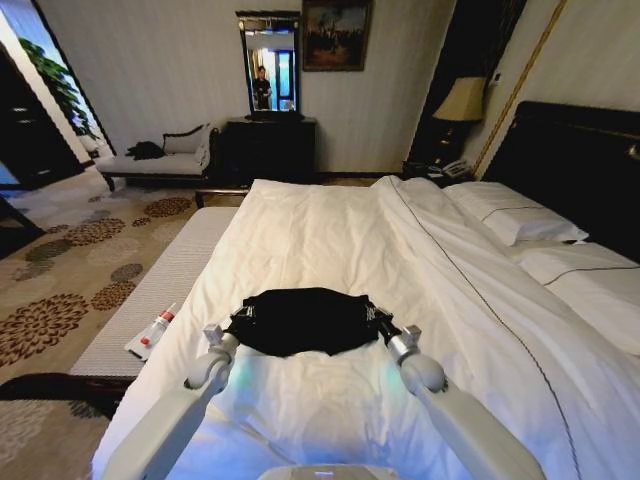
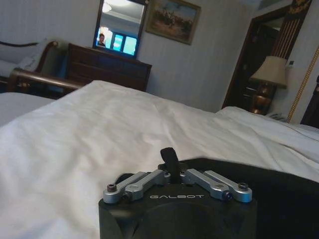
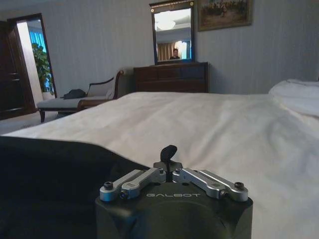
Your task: Fold the clothes on the bed.
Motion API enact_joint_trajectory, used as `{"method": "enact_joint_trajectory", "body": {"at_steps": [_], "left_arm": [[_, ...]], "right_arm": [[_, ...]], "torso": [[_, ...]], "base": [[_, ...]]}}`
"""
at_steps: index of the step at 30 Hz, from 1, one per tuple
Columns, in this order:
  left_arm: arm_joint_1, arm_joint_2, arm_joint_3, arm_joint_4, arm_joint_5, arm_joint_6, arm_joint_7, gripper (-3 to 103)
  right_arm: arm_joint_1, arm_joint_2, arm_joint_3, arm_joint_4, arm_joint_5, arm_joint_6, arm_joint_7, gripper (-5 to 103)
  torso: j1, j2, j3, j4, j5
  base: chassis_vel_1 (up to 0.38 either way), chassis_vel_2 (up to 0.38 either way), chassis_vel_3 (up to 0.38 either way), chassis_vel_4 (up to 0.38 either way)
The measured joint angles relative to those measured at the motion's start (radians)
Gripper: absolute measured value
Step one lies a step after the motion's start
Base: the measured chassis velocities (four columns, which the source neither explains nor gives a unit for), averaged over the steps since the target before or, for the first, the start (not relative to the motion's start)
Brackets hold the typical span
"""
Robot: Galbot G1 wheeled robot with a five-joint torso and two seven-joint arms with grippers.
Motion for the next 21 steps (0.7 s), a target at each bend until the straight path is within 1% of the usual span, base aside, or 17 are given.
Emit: {"method": "enact_joint_trajectory", "body": {"at_steps": [5, 11, 13, 17, 21], "left_arm": [[0.065, 0.015, -0.051, -0.022, 0.004, -0.006, 0.015, 2], [0.106, 0.016, -0.077, -0.024, 0.017, -0.013, 0.024, 2], [0.136, 0.018, -0.088, -0.032, 0.025, -0.016, 0.03, 2], [0.17, 0.014, -0.08, -0.035, 0.065, -0.023, 0.034, 2], [0.178, 0.01, -0.07, -0.039, 0.084, -0.024, 0.033, 2]], "right_arm": [[-0.07, 0.016, 0.028, 0.007, -0.023, 0.019, -0.01, 1], [-0.102, 0.025, 0.051, -0.011, -0.028, 0.037, -0.016, 1], [-0.116, 0.026, 0.06, -0.013, -0.03, 0.042, -0.018, 1], [-0.133, 0.026, 0.072, -0.014, -0.038, 0.053, -0.024, 1], [-0.145, 0.023, 0.08, -0.016, -0.043, 0.06, -0.027, 1]], "torso": [[0.0, 0.0, 0.0, 0.0, 0.0], [0.0, 0.0, 0.0, -0.0002, -0.0002], [0.0, 0.0, 0.0, 0.0, 0.0], [0.0, 0.0, 0.0, 0.0002, -0.0001], [0.0, 0.0, 0.0, 0.0, -0.0001]], "base": [[0.0, 0.0, 0.0, 0.0], [0.0, 0.0, 0.0, 0.0], [0.0, 0.0, 0.0, 0.0], [0.0, 0.0, 0.0, 0.0], [0.0, 0.0, 0.0, 0.0]]}}
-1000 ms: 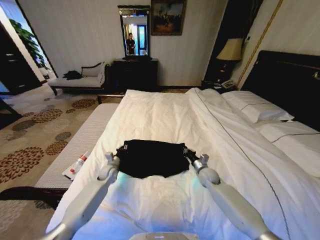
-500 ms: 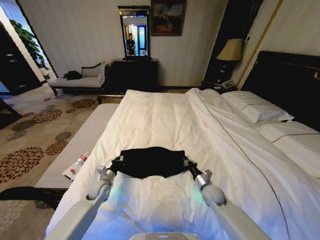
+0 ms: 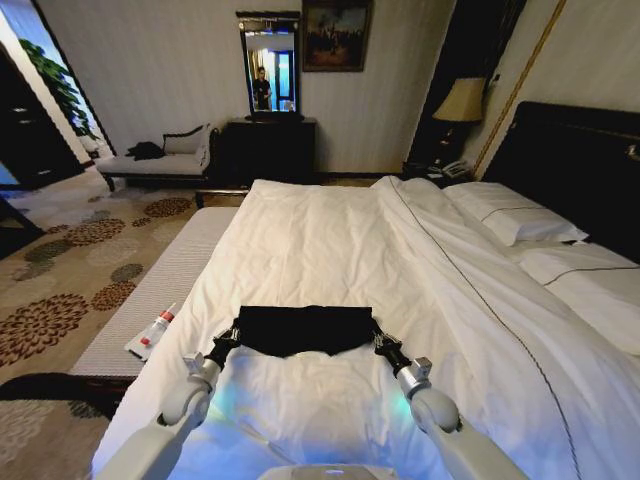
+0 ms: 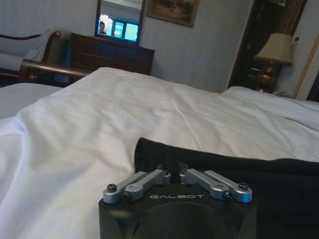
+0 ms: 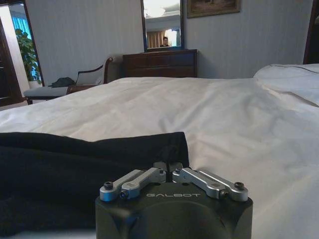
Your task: Fold the clothes on the bed.
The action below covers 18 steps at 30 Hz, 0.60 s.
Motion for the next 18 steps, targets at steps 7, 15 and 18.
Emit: {"method": "enact_joint_trajectory", "body": {"at_steps": [7, 15, 18], "left_arm": [[0.014, 0.009, 0.002, -0.007, 0.039, 0.006, -0.015, 2], [0.098, 0.033, -0.028, -0.097, 0.107, 0.019, -0.031, 19], [0.127, 0.032, -0.05, -0.125, 0.122, 0.019, -0.031, 24]], "right_arm": [[-0.027, -0.001, 0.001, 0.019, -0.02, 0.003, -0.014, 1], [-0.091, -0.005, 0.031, 0.067, -0.044, 0.014, -0.032, 28], [-0.119, -0.007, 0.052, 0.092, -0.051, 0.02, -0.038, 38]], "torso": [[0.0, 0.0, 0.0, 0.0, 0.0], [0.0, 0.0, 0.0, 0.0001, -0.0001], [0.0, 0.0, 0.0, 0.0001, 0.0001]], "base": [[0.0, 0.0, 0.0, 0.0], [0.0, 0.0, 0.0, 0.0], [0.0, 0.0, 0.0, 0.0]]}}
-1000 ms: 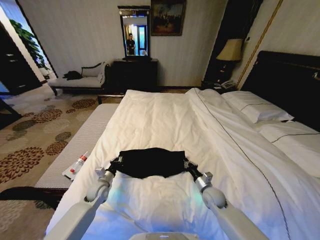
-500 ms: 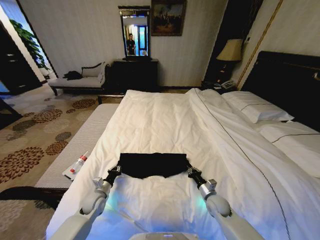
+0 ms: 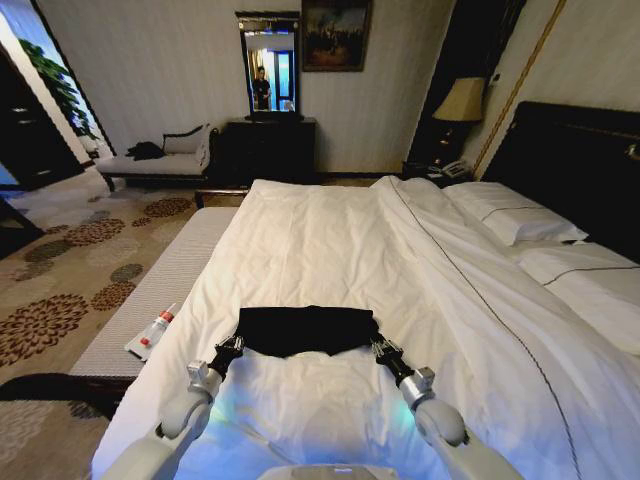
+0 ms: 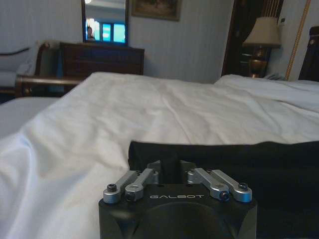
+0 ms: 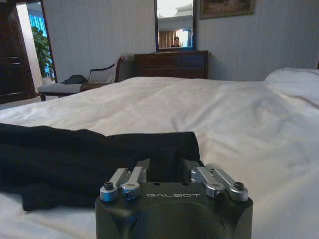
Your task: Fold the clothes on the bed.
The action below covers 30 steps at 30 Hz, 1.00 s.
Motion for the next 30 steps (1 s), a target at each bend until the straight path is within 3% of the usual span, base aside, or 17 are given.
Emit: {"method": "enact_joint_trajectory", "body": {"at_steps": [2, 3, 4, 6, 9, 11, 12, 13, 15, 17, 18, 19, 21, 23, 25, 27, 30], "left_arm": [[0.048, -0.016, -0.057, -0.047, 0.027, -0.004, 0.0, 35], [0.069, -0.027, -0.083, -0.065, 0.04, -0.01, 0.0, 40], [0.097, -0.044, -0.118, -0.085, 0.052, -0.017, 0.0, 45], [0.12, -0.057, -0.143, -0.101, 0.054, -0.021, 0.004, 45], [0.246, -0.107, -0.252, -0.164, 0.055, -0.05, 0.038, 62], [0.271, -0.117, -0.27, -0.172, 0.06, -0.058, 0.045, 68], [0.314, -0.134, -0.299, -0.186, 0.076, -0.07, 0.059, 68], [0.374, -0.161, -0.334, -0.201, 0.115, -0.082, 0.07, 78], [0.433, -0.184, -0.349, -0.213, 0.171, -0.109, 0.088, 84], [0.443, -0.185, -0.348, -0.215, 0.178, -0.115, 0.092, 89], [0.471, -0.195, -0.35, -0.22, 0.192, -0.135, 0.104, 94], [0.518, -0.215, -0.368, -0.226, 0.205, -0.172, 0.117, 97], [0.546, -0.226, -0.381, -0.228, 0.209, -0.195, 0.123, 97], [0.671, -0.249, -0.413, -0.228, 0.197, -0.299, 0.134, 100], [0.688, -0.25, -0.414, -0.226, 0.194, -0.316, 0.134, 100], [0.745, -0.272, -0.417, -0.203, 0.192, -0.39, 0.134, 100], [0.764, -0.291, -0.418, -0.19, 0.202, -0.426, 0.134, 100]], "right_arm": [[-0.06, 0.014, 0.058, 0.054, -0.011, 0.017, -0.012, 50], [-0.088, 0.022, 0.082, 0.077, -0.01, 0.022, -0.012, 50], [-0.119, 0.028, 0.105, 0.102, -0.005, 0.023, -0.012, 61], [-0.135, 0.029, 0.116, 0.116, -0.003, 0.023, -0.012, 61], [-0.174, -0.001, 0.144, 0.178, -0.011, 0.022, -0.008, 77], [-0.171, -0.009, 0.144, 0.185, -0.012, 0.019, -0.005, 82], [-0.16, -0.022, 0.141, 0.193, -0.013, 0.012, 0.003, 82], [-0.139, -0.036, 0.135, 0.197, -0.014, 0.001, 0.011, 88], [-0.132, -0.035, 0.135, 0.19, -0.021, -0.006, 0.025, 97], [-0.136, -0.033, 0.138, 0.185, -0.025, -0.006, 0.028, 99], [-0.135, -0.031, 0.138, 0.173, -0.03, -0.006, 0.032, 99], [-0.113, -0.035, 0.127, 0.152, -0.034, -0.009, 0.034, 100], [-0.091, -0.041, 0.114, 0.141, -0.034, -0.012, 0.034, 100], [0.005, -0.063, 0.046, 0.1, -0.016, -0.044, 0.034, 100], [0.028, -0.067, 0.03, 0.09, -0.01, -0.05, 0.034, 100], [0.13, -0.081, -0.054, 0.039, 0.016, -0.069, 0.038, 100], [0.218, -0.093, -0.117, -0.004, 0.035, -0.075, 0.042, 100]], "torso": [[0.0, 0.0, 0.0, -0.0002, -0.0001], [0.0, 0.0, 0.0, -0.0003, 0.0], [0.0, 0.0, 0.0, -0.0003, 0.0], [0.0, 0.0, 0.0, -0.0006, -0.0001], [0.0, 0.0, 0.0, -0.0002, -0.0002], [0.0, 0.0, 0.0, -0.0004, -0.0001], [0.0, 0.0, 0.0, -0.0002, -0.0001], [0.0, 0.0, 0.0, 0.0004, 0.0], [0.0, 0.0, 0.0, 0.0009, 0.0002], [0.0, 0.0, 0.0, 0.0007, 0.0001], [0.0, 0.0, 0.0, -0.002, -0.0001], [0.0, 0.0, 0.0, -0.002, -0.0005], [0.0, 0.0, 0.0, -0.001, -0.0002], [0.0, 0.0, 0.0, 0.0004, 0.0001], [0.0, 0.0, 0.0, 0.0005, 0.0003], [0.0, 0.0, 0.0, -0.0001, 0.0003], [0.0, 0.0, 0.0, 0.0003, -0.0002]], "base": [[0.0, 0.0, 0.0, 0.0], [0.0, 0.0, 0.0, 0.0], [0.0, 0.0, 0.0, 0.0], [0.0, 0.0, 0.0, 0.0], [0.0, 0.0, 0.0, 0.0], [0.0, 0.0, 0.0, 0.0], [0.0, 0.0, 0.0, 0.0], [0.0, 0.0, 0.0, 0.0], [0.0, 0.0, 0.0, 0.0], [0.0, 0.0, 0.0, 0.0], [0.0, 0.0, 0.0, 0.0], [0.0, 0.0, 0.0, 0.0], [0.0, 0.0, 0.0, 0.0], [0.0, 0.0, 0.0, 0.0], [0.0, 0.0, 0.0, 0.0], [0.0, 0.0, 0.0, 0.0], [0.0, 0.0, 0.0, 0.0]]}}
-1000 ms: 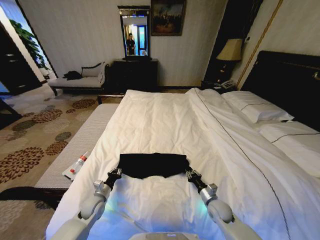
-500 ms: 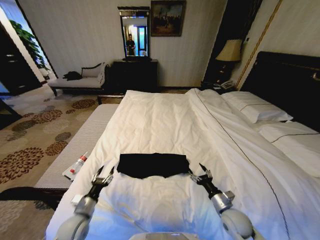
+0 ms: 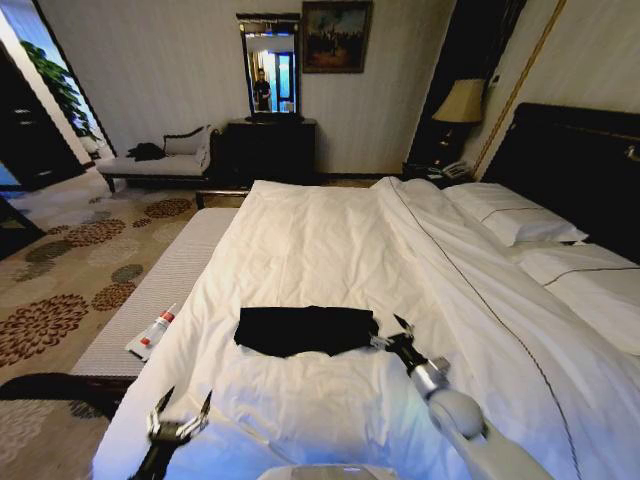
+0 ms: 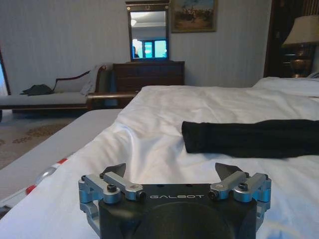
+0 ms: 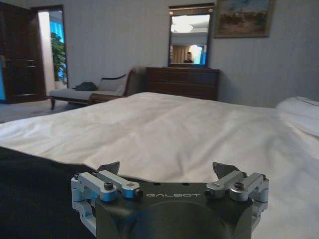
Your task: Fold the clothes on the bed.
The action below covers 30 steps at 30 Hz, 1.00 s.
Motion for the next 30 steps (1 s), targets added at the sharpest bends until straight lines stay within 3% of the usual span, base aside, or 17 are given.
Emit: {"method": "enact_joint_trajectory", "body": {"at_steps": [8, 14, 25, 30], "left_arm": [[0.028, -0.005, 0.036, -0.007, 0.04, -0.019, -0.006, 100], [0.045, -0.018, 0.044, -0.034, 0.056, -0.001, -0.013, 100], [0.032, -0.008, -0.016, -0.037, -0.02, 0.024, -0.008, 100], [0.031, -0.009, -0.009, -0.034, -0.006, 0.025, -0.009, 100]], "right_arm": [[0.283, 0.006, -0.247, -0.192, 0.017, 0.007, 0.001, 100], [0.397, 0.086, -0.388, -0.348, -0.034, 0.054, -0.001, 100], [0.249, 0.103, -0.324, -0.311, -0.17, 0.091, -0.018, 100], [0.243, 0.084, -0.308, -0.251, -0.15, 0.08, -0.01, 100]], "torso": [[0.0, 0.0, 0.0, -0.0005, 0.0001], [0.0, 0.0, 0.0, -0.0001, 0.0002], [0.0, 0.0, 0.0, -0.0008, 0.0001], [0.0, 0.0, 0.0, -0.0007, 0.0]], "base": [[0.0, 0.0, 0.0, 0.0], [0.0, 0.0, 0.0, 0.0], [0.0, 0.0, 0.0, 0.0], [0.0, 0.0, 0.0, 0.0]]}}
